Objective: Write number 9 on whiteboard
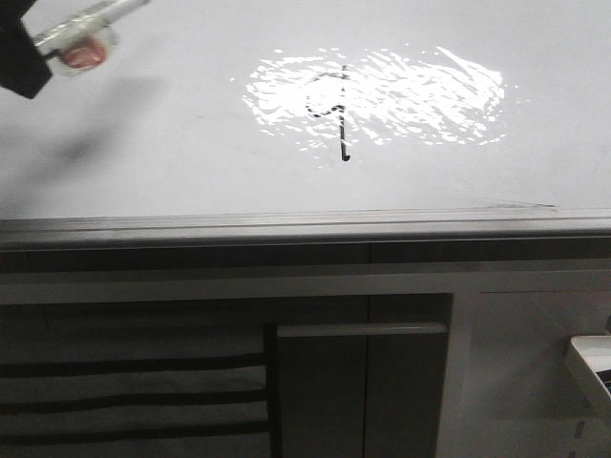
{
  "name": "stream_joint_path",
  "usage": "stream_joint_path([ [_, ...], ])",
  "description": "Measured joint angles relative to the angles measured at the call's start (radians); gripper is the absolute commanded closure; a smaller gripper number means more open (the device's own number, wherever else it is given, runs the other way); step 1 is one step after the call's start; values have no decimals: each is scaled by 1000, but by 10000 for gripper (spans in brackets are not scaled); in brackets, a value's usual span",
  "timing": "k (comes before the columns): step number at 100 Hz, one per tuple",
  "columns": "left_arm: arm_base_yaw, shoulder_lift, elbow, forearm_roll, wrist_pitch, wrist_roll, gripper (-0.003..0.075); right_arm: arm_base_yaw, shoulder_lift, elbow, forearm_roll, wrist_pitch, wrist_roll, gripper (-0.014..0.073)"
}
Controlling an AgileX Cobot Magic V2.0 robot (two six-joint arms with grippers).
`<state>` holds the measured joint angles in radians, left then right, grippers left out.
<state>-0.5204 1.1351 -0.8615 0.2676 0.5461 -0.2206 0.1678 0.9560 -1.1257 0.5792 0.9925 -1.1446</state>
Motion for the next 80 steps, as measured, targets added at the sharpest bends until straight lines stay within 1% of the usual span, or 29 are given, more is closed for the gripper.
stream_joint_path([
  [8, 88, -23, 95, -2, -158, -78, 741, -1, 0, 0, 0, 2, 6, 314],
  [20, 201, -18, 207, -40, -369, -120, 741, -1, 0, 0, 0, 2, 12, 314],
  [25, 240, -7, 238, -55, -434, -124, 741, -1, 0, 0, 0, 4, 12, 314],
  [36, 287, 22, 254, -78, -546, -131, 741, -1, 0, 0, 0, 4, 16, 314],
  [50, 305, 76, 256, -84, -640, -134, 741, -1, 0, 0, 0, 8, 22, 314],
  [64, 306, 114, 257, -84, -694, -136, 741, -1, 0, 0, 0, 11, 22, 314],
  [80, 306, 137, 257, -84, -722, -137, 740, -1, 0, 0, 0, 11, 22, 314],
])
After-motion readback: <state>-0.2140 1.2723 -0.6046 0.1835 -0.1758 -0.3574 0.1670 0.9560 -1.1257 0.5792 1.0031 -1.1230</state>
